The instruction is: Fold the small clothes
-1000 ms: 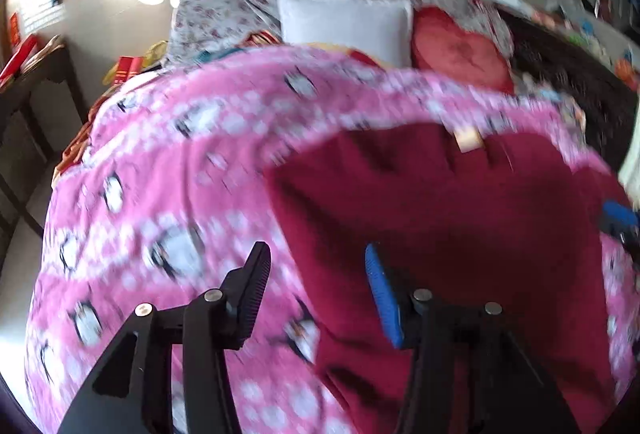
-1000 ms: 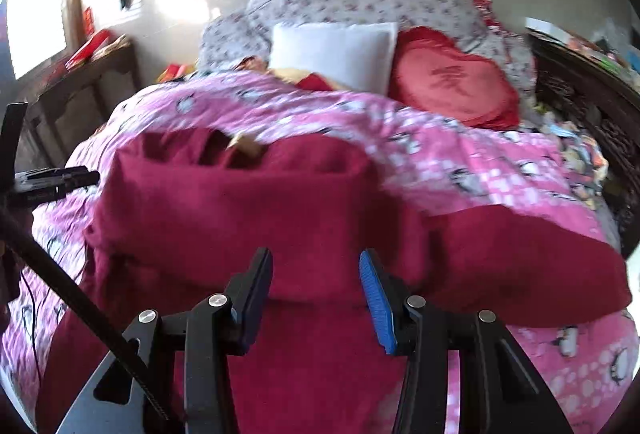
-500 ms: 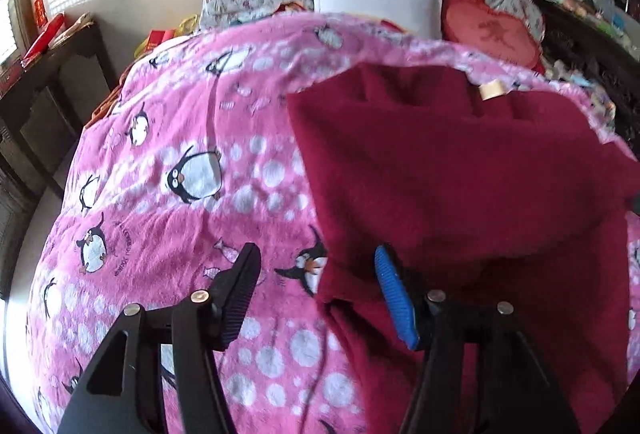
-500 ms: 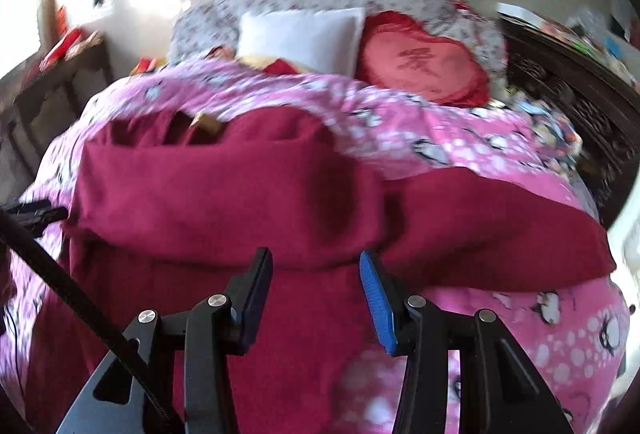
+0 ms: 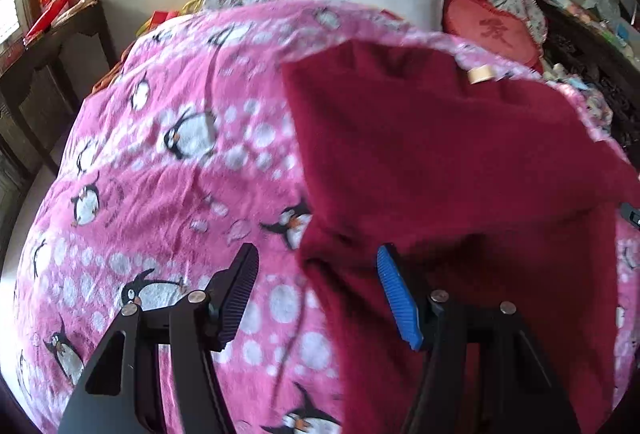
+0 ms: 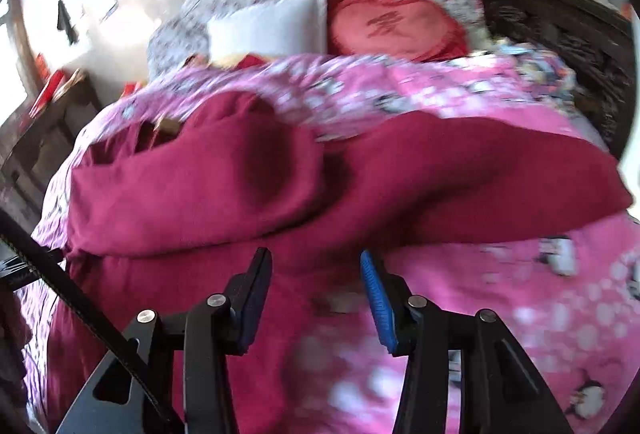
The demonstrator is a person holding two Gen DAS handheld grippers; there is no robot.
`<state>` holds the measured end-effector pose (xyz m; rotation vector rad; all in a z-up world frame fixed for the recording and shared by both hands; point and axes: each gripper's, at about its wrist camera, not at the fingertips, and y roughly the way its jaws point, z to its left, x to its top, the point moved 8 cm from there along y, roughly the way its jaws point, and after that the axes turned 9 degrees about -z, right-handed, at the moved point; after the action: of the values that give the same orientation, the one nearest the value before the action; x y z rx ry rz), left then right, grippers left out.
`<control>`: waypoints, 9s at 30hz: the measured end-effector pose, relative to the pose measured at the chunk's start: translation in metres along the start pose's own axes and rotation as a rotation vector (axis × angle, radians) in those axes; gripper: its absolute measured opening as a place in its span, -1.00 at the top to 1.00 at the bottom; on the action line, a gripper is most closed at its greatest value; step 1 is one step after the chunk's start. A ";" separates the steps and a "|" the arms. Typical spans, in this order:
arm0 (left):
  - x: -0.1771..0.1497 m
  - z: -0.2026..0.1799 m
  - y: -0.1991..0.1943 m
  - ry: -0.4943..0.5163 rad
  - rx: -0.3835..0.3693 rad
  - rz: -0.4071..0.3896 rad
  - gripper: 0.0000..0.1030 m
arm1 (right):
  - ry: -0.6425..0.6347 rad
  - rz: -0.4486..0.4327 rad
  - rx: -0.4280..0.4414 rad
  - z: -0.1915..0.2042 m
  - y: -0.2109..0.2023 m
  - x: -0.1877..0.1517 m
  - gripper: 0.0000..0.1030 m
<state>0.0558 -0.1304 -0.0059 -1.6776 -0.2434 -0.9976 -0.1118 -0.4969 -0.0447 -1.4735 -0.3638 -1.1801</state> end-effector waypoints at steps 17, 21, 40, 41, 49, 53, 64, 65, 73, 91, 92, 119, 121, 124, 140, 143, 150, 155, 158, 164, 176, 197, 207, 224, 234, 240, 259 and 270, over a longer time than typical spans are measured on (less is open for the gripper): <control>0.018 -0.119 0.023 0.085 -0.130 0.015 -0.42 | 0.218 0.015 -0.191 -0.129 -0.017 -0.011 -0.35; 0.010 -0.125 0.033 0.082 -0.143 0.038 -0.42 | 0.381 -0.015 -0.230 -0.186 -0.023 -0.015 -0.35; 0.026 -0.071 -0.004 0.006 -0.132 -0.021 -0.42 | 0.513 -0.302 -0.091 -0.201 -0.055 0.063 0.82; 0.028 -0.063 -0.008 -0.006 -0.127 -0.031 -0.42 | 0.454 -0.317 -0.071 -0.182 -0.065 0.076 0.82; 0.043 0.022 -0.038 -0.192 -0.088 -0.118 -0.42 | -0.157 -0.320 0.194 0.085 -0.080 0.116 0.82; 0.038 0.047 -0.033 -0.245 -0.065 -0.104 -0.42 | -0.366 -0.177 0.303 0.201 -0.023 0.056 0.81; 0.021 0.031 -0.012 -0.206 -0.104 -0.065 -0.43 | -0.322 0.043 0.369 0.198 0.012 -0.007 -0.30; 0.021 0.025 -0.010 -0.199 -0.114 -0.060 -0.46 | -0.303 0.038 0.362 0.189 0.007 -0.003 -0.30; 0.027 -0.032 0.023 -0.117 -0.137 -0.019 -0.50 | -0.216 -0.017 0.262 0.114 -0.016 0.016 -0.32; 0.071 -0.037 -0.007 -0.015 -0.059 -0.157 0.90 | -0.075 -0.082 0.213 0.060 -0.024 0.031 -0.32; 0.076 -0.036 -0.010 -0.013 -0.055 -0.165 0.90 | -0.073 -0.092 0.204 0.061 -0.024 0.036 -0.32; 0.046 0.006 0.050 0.008 0.143 -0.083 0.31 | -0.266 -0.030 0.048 0.100 0.050 0.042 0.18; 0.041 0.008 0.066 -0.005 0.134 -0.048 0.30 | -0.249 0.008 0.021 0.093 0.072 0.040 0.17; 0.041 0.009 0.060 -0.001 0.133 -0.054 0.25 | -0.198 0.004 0.053 0.087 0.071 0.044 0.17; -0.052 0.008 -0.028 -0.049 -0.074 0.101 -0.12 | -0.086 0.065 0.039 0.040 0.018 -0.002 -0.19; -0.067 0.012 -0.052 -0.036 -0.101 0.118 -0.21 | -0.092 0.034 0.074 0.041 -0.029 -0.005 -0.31; -0.123 0.016 -0.097 -0.072 -0.184 0.213 -0.48 | -0.030 0.101 0.220 0.022 -0.130 -0.067 -0.61; -0.163 0.004 -0.100 -0.075 -0.198 0.261 -0.50 | 0.020 0.180 0.256 0.018 -0.147 -0.134 -0.60; -0.161 -0.006 -0.101 -0.067 -0.181 0.213 -0.52 | 0.080 0.199 0.316 0.025 -0.138 -0.156 -0.47; -0.152 -0.027 -0.092 -0.048 -0.129 0.144 0.31 | 0.155 0.185 0.346 0.039 -0.103 -0.168 0.54; -0.177 0.010 -0.127 -0.033 -0.126 0.147 0.87 | 0.027 0.086 0.234 0.031 -0.147 -0.149 0.81; -0.214 -0.009 -0.155 -0.023 -0.205 0.169 0.29 | 0.184 0.142 0.464 0.054 -0.191 -0.214 0.81; -0.221 -0.017 -0.166 0.059 -0.219 0.161 0.73 | 0.073 0.183 0.336 0.036 -0.187 -0.230 0.82; -0.212 0.004 -0.179 0.015 -0.096 0.102 -0.19 | 0.161 0.186 0.447 0.045 -0.193 -0.221 -0.06; -0.217 -0.008 -0.172 0.043 -0.108 0.130 -0.39 | 0.167 0.209 0.451 0.045 -0.186 -0.224 -0.13; -0.226 -0.015 -0.161 0.020 -0.136 0.158 -0.51 | 0.157 0.232 0.473 0.052 -0.178 -0.228 -0.06; -0.081 -0.002 -0.193 -0.044 -0.350 -0.034 0.85 | 0.149 -0.107 0.727 0.084 -0.196 -0.069 0.77; 0.085 -0.001 -0.071 -0.112 -0.237 -0.060 0.85 | 0.148 -0.144 0.594 0.092 -0.061 0.079 0.78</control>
<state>0.0646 -0.1332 0.1045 -1.9551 -0.2588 -1.0090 -0.0817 -0.4286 0.0684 -0.8511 -0.6618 -1.1557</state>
